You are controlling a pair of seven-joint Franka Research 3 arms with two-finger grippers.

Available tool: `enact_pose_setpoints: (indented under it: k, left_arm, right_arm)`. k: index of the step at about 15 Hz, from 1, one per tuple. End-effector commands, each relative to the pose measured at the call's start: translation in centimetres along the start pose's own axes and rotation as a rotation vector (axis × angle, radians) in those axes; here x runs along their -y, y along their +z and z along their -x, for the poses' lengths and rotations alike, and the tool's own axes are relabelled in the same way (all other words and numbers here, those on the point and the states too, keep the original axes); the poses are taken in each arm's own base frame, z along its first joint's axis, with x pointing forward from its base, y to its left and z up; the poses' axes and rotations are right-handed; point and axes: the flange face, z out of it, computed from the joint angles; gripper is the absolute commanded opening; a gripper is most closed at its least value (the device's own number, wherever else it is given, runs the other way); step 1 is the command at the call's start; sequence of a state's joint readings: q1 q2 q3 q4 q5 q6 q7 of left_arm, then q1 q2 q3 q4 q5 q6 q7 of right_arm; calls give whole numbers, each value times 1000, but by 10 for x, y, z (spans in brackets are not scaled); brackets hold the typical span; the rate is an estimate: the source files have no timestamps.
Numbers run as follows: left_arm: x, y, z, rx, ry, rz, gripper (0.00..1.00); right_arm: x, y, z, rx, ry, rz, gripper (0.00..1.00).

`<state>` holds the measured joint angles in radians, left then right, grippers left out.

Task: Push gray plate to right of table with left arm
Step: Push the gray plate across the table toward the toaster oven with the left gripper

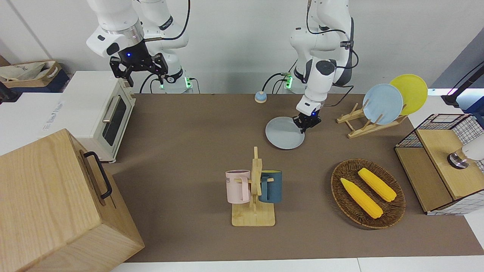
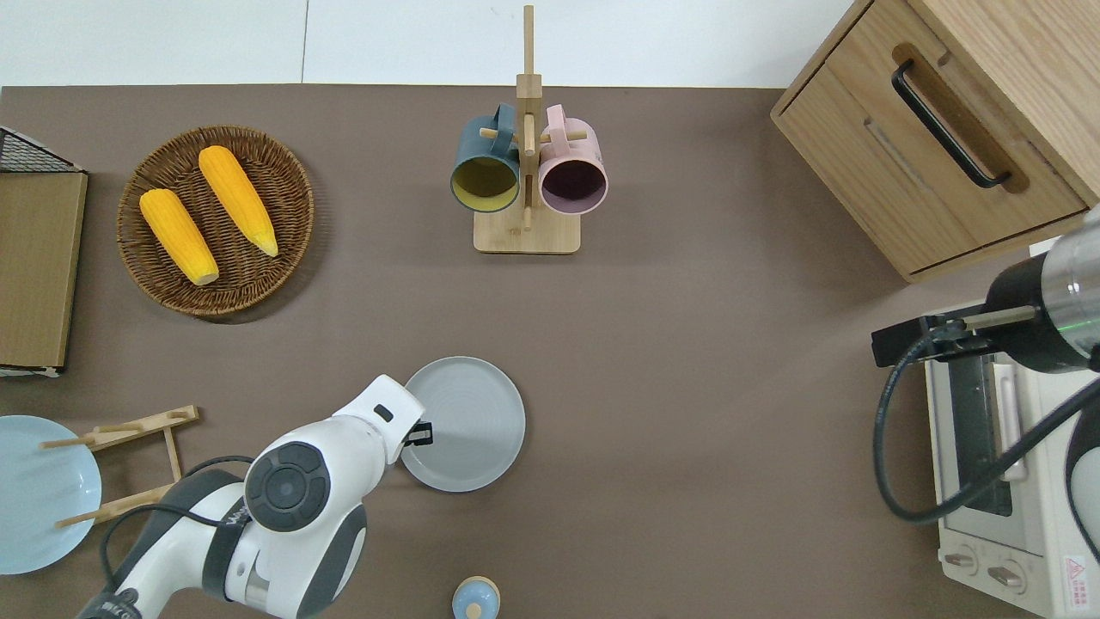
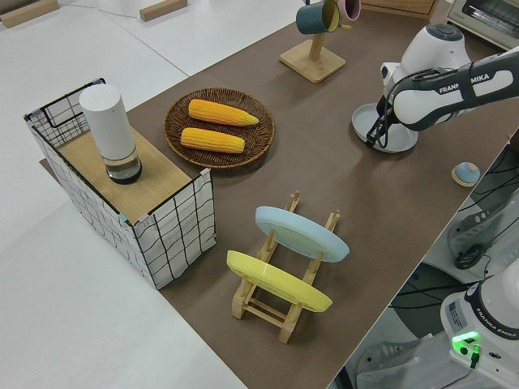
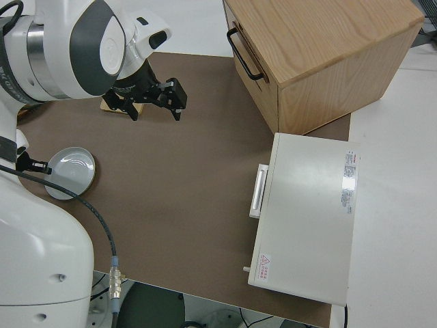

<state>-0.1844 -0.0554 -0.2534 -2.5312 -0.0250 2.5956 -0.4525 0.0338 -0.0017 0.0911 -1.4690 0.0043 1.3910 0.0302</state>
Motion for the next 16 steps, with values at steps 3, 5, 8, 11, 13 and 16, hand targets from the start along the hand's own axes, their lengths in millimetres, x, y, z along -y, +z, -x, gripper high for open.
enact_pose_setpoints:
  k: [3, 5, 8, 11, 13, 16]
  left_arm:
    - [-95, 7, 7, 17, -68, 61, 0]
    - [-119, 7, 13, 24, -77, 77, 0]
    - [-156, 1, 20, 26, -108, 101, 0]
    - [-189, -2, 26, 50, -114, 110, 0]
    - [-212, -4, 29, 61, -111, 116, 0]
    - [-248, 0, 34, 46, -126, 95, 0]
  right_arm:
    - [-2, -3, 4, 5, 3, -7, 983]
    - [-3, -3, 4, 5, 3, -8, 983]
    - [-3, -3, 4, 5, 3, -8, 983]
    - [-2, -3, 4, 5, 1, -7, 983]
    - [-3, -3, 4, 5, 3, -8, 983]
    - [-2, -3, 4, 5, 1, -7, 983]
